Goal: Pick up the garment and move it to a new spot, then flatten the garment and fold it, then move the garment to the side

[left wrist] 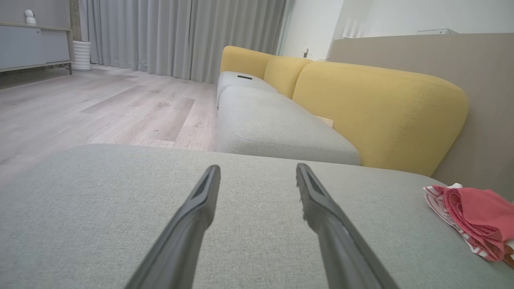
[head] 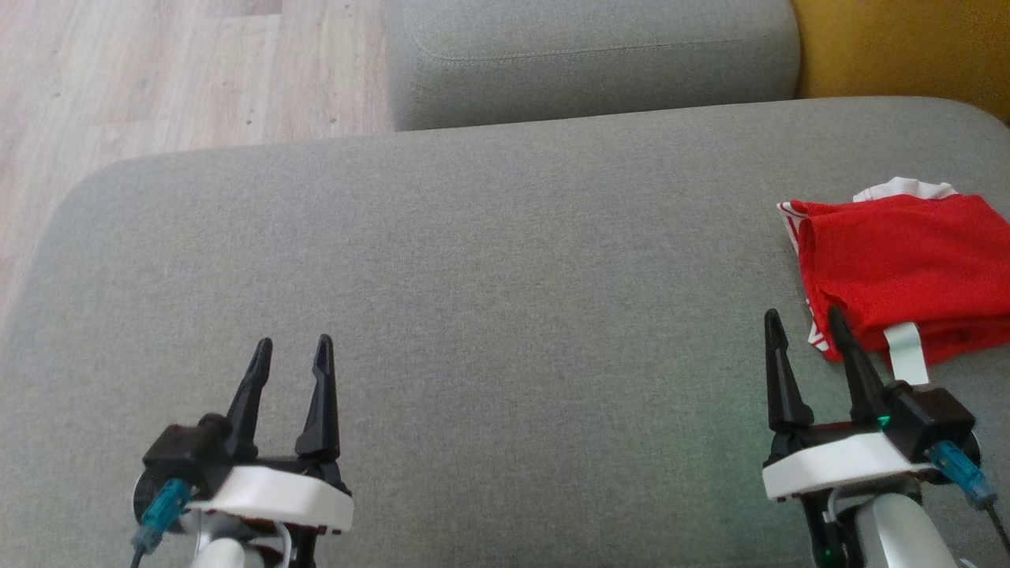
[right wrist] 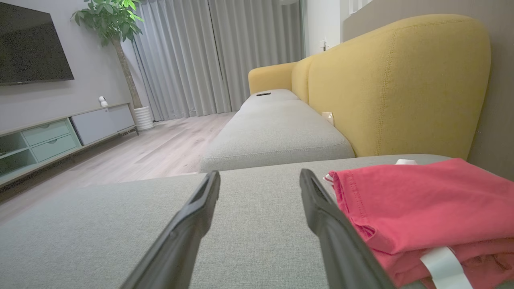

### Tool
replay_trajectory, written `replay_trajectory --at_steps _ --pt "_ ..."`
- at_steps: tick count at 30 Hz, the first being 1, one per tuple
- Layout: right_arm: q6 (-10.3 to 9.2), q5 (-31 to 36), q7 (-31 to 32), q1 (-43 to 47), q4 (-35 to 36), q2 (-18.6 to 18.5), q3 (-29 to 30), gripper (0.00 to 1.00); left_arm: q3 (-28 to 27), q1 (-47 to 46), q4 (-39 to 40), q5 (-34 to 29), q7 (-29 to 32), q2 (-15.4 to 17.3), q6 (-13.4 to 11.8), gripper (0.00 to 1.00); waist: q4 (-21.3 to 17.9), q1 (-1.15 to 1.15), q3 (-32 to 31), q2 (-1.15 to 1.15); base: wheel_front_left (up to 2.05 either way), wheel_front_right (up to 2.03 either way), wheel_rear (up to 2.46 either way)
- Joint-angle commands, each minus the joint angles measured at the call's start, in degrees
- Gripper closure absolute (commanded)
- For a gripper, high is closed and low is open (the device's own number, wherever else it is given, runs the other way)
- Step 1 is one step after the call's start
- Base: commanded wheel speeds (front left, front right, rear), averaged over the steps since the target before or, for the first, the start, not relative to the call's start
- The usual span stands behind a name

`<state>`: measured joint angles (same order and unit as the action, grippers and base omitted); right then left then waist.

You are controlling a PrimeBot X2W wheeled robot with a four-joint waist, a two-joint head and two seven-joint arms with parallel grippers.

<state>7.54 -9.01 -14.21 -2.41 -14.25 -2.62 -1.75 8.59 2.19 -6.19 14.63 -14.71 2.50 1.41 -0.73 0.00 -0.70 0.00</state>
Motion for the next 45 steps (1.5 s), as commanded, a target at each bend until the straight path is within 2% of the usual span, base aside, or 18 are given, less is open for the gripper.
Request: replay_trajectory --at_steps 1,9,21,30,31,35,45 --pt "-0.05 -0.3 -0.8 -1.5 2.1 -0.3 -1.5 0.0 -1.9 -2.5 1.4 -0.4 -0.3 0.4 -0.7 0.0 -0.1 0.0 0.0 0.0 0.0 0.0 0.0" --pt "-0.05 0.5 -0.8 -1.5 2.7 -0.3 -1.6 0.0 -2.8 -2.4 1.2 -1.1 -0.3 0.4 -2.6 0.0 -0.4 0.0 0.0 0.0 0.0 0.0 0.0" --pt "-0.05 -0.1 -0.8 -1.7 2.8 -0.3 -2.0 0.0 -3.1 -2.2 1.5 -1.9 -0.3 0.4 -1.6 0.0 -0.7 0.0 -0.1 0.0 0.0 0.0 0.0" --pt "-0.05 -0.1 -0.8 -1.9 2.8 -0.3 -1.9 0.0 -4.1 -1.9 2.0 -1.3 -0.3 0.4 -2.3 0.0 -1.0 0.0 -0.1 0.0 0.0 0.0 0.0" --pt "0.0 0.0 0.0 0.0 0.6 0.0 -0.5 1.0 -2.1 0.0 -0.1 -1.3 0.0 0.0 -2.0 1.0 -1.0 0.0 -0.1 0.0 0.0 0.0 0.0" --pt "0.0 -0.6 0.2 1.2 -2.2 0.0 -0.6 1.0 -1.9 0.9 -3.2 -0.8 0.2 -0.2 -1.9 1.0 -1.0 0.0 -0.1 0.0 0.0 0.0 0.0" --pt "0.0 -7.5 1.6 0.8 -2.0 -0.2 -0.1 1.0 -2.9 0.2 -3.6 5.6 1.8 -0.1 -1.2 1.0 -0.9 0.0 0.0 0.0 0.0 0.0 0.0"
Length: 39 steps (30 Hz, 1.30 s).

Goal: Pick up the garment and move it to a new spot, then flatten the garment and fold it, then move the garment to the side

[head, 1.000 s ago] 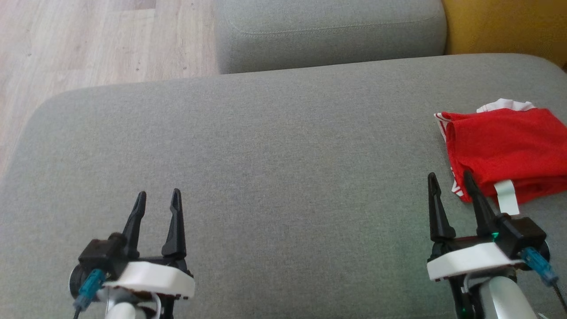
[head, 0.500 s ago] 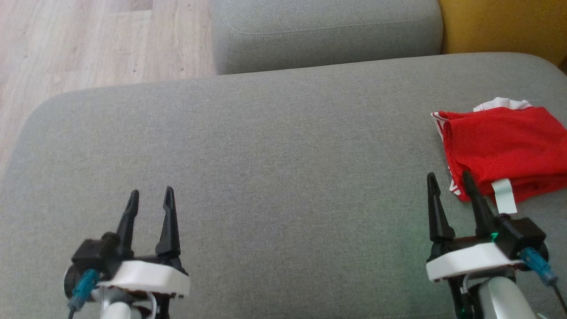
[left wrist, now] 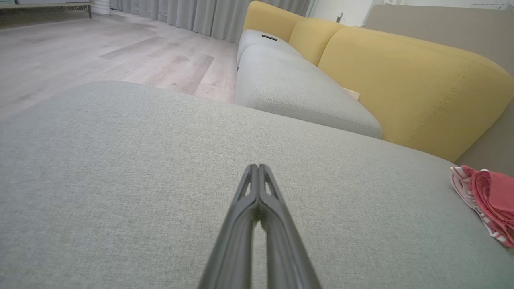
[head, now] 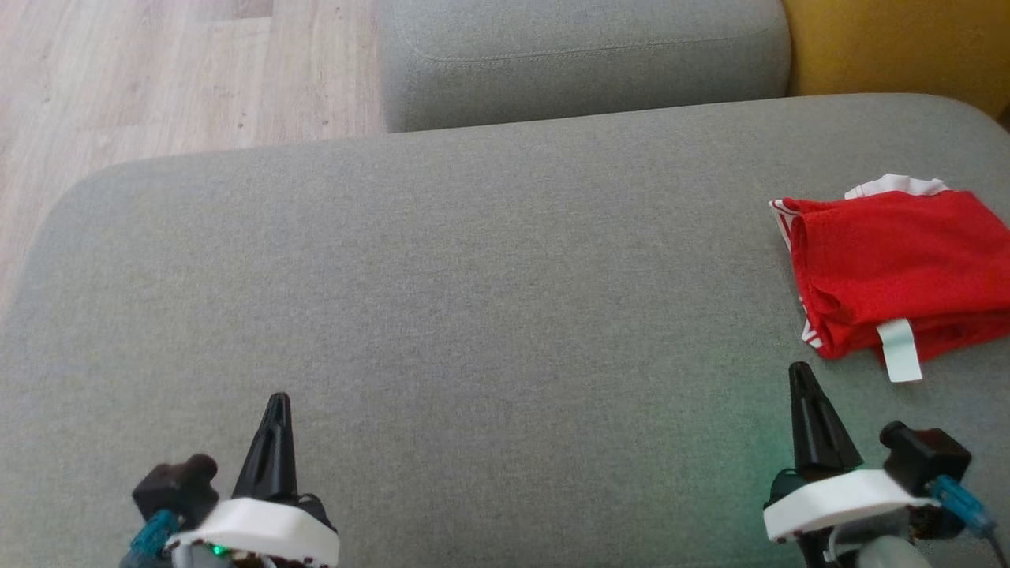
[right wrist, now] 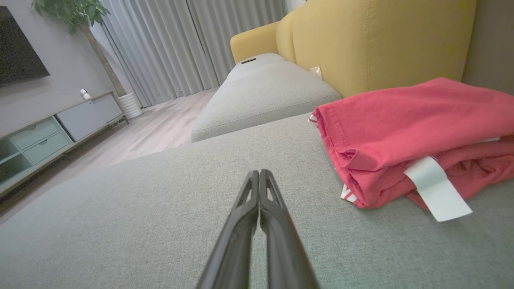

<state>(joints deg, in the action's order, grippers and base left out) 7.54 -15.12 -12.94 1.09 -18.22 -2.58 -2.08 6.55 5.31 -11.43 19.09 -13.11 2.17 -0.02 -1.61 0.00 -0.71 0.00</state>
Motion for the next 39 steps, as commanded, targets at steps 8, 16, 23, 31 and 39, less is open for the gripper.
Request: replay_trajectory --at_steps 8,16,23,31,39 --pt "-0.01 -6.9 1.5 -3.0 2.2 -0.4 0.6 1.0 -1.6 -3.6 1.3 6.2 1.5 0.3 0.7 1.0 0.1 0.0 0.1 0.0 0.0 0.0 0.0" --pt "-0.01 -12.3 2.7 -3.3 2.3 -0.5 1.0 1.0 -2.4 -4.1 1.0 11.3 2.9 0.4 1.2 1.0 0.2 0.0 0.1 0.0 0.0 0.0 0.0" --pt "-0.01 -17.1 3.8 -3.6 2.5 -0.6 1.4 1.0 -3.1 -4.7 0.8 15.8 4.0 0.4 1.7 1.0 0.3 0.0 0.2 0.0 0.0 0.0 0.0" --pt "-0.02 -21.8 4.9 -3.9 2.6 -0.7 1.8 1.0 -3.9 -5.2 0.5 20.2 5.2 0.5 2.1 1.0 0.4 0.0 0.2 0.0 0.0 0.0 0.0" --pt "-0.02 -27.2 6.1 -4.2 2.8 -0.8 2.3 1.0 -4.7 -5.8 0.2 25.3 6.5 0.5 2.6 1.0 0.5 0.0 0.3 0.0 0.0 0.0 0.0"
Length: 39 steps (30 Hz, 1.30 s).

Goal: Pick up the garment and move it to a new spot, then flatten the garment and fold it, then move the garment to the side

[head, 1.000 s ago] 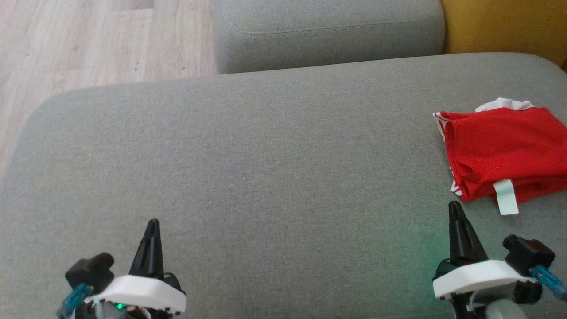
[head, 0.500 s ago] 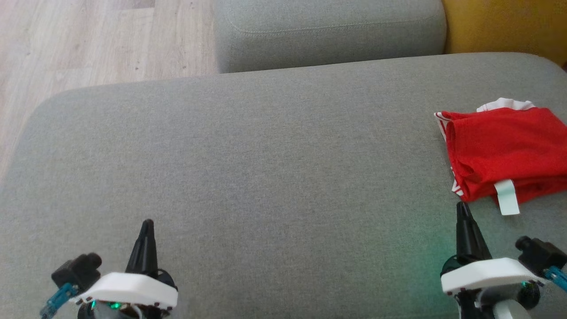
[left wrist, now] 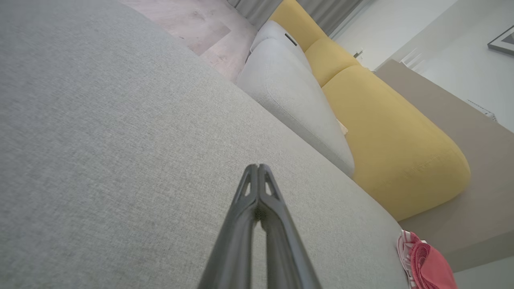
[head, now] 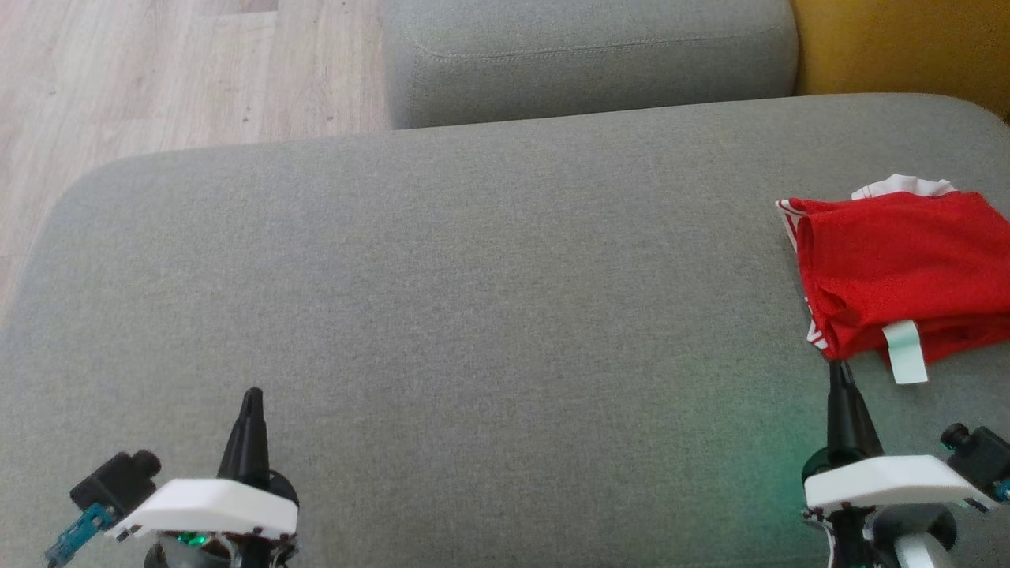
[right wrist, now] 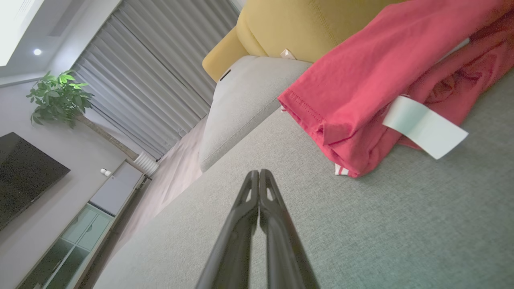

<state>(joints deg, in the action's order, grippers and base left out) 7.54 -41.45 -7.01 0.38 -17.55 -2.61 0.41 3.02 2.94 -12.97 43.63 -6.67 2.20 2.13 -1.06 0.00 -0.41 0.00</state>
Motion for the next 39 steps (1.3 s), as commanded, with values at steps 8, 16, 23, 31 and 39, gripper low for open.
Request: replay_trajectory --at_steps 8,16,23,31,39 --pt "-0.02 -6.2 1.5 -3.8 2.2 -0.8 0.3 1.0 -2.0 -4.0 1.5 5.7 1.4 0.6 1.0 1.0 0.1 0.0 0.1 0.0 0.0 0.0 0.0" --pt "-0.03 -11.5 2.8 -4.1 2.4 -0.9 0.8 1.0 -2.9 -4.6 1.2 10.8 2.8 0.6 1.5 1.0 0.2 0.0 0.1 0.0 0.0 0.0 0.0" --pt "-0.03 -16.2 3.9 -4.4 2.5 -0.9 1.3 1.0 -3.6 -5.1 0.9 15.2 4.0 0.6 2.0 1.0 0.3 0.0 0.2 0.0 0.0 0.0 0.0" --pt "-0.03 -21.5 5.2 -4.7 2.7 -0.9 1.9 1.0 -4.5 -5.7 0.6 20.3 5.3 0.7 2.5 1.0 0.4 0.0 0.2 0.0 0.0 0.0 0.0" --pt "-0.04 -26.8 6.5 -5.0 2.9 -0.9 2.4 1.0 -5.3 -6.3 0.3 25.3 6.7 0.7 3.0 1.0 0.5 0.0 0.3 0.0 0.0 0.0 0.0"
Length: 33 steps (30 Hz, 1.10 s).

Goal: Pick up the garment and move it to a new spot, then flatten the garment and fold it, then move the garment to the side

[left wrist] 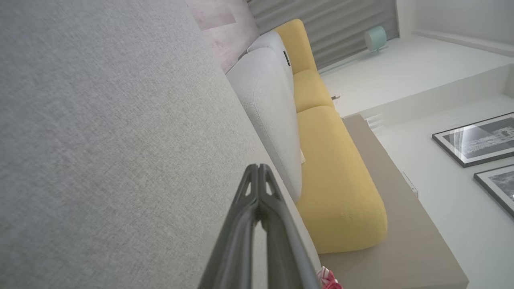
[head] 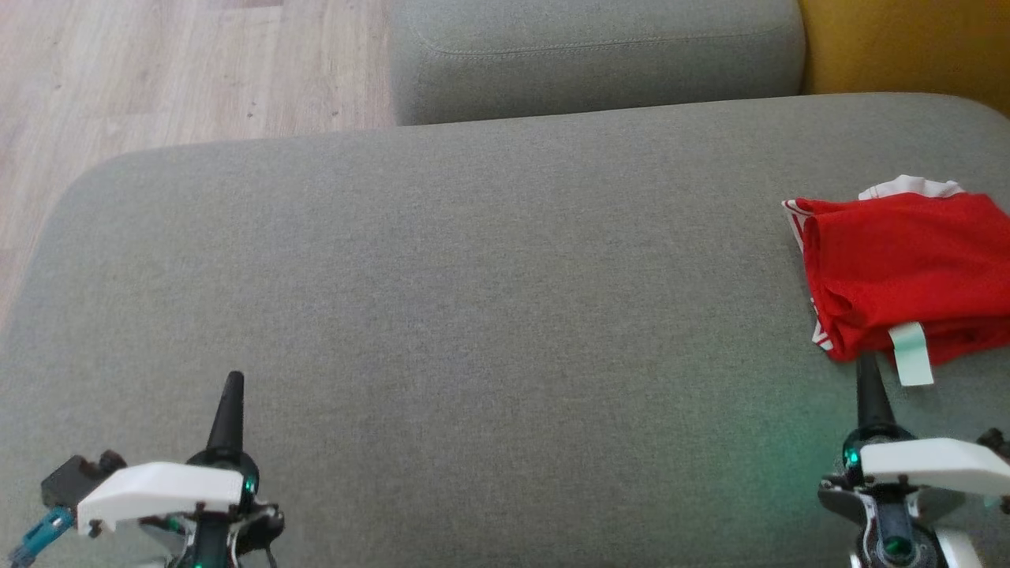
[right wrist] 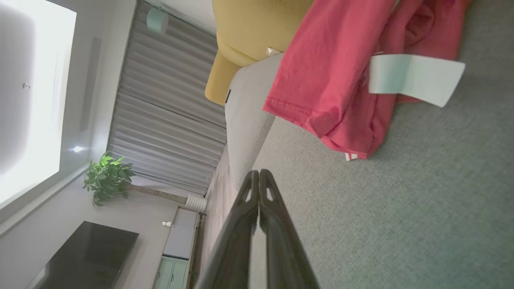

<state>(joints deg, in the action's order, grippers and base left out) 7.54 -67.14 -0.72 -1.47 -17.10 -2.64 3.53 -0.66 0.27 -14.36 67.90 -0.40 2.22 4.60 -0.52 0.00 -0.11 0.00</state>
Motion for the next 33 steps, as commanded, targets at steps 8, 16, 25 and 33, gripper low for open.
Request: replay_trajectory --at_steps 8,16,25,33 --pt "-0.04 -6.4 1.6 -3.5 2.6 -0.9 -0.1 1.0 -2.5 -4.3 1.4 6.0 1.8 0.7 1.0 1.0 0.1 0.0 0.1 0.0 0.0 0.0 0.0" --pt "-0.04 -11.7 2.9 -3.8 2.7 -0.9 0.5 1.0 -3.4 -4.9 1.1 11.1 3.1 0.7 1.5 1.0 0.2 0.0 0.1 0.0 0.0 0.0 0.0" --pt "-0.05 -17.7 4.4 -4.1 2.9 -0.9 1.2 1.0 -4.3 -5.5 0.8 16.7 4.7 0.8 2.1 1.0 0.4 0.0 0.2 0.0 0.0 0.0 0.0" --pt "-0.05 -23.0 5.8 -4.5 3.0 -0.9 1.8 1.0 -5.2 -6.1 0.5 21.8 6.0 0.8 2.6 1.0 0.5 0.0 0.3 0.0 0.0 0.0 0.0"
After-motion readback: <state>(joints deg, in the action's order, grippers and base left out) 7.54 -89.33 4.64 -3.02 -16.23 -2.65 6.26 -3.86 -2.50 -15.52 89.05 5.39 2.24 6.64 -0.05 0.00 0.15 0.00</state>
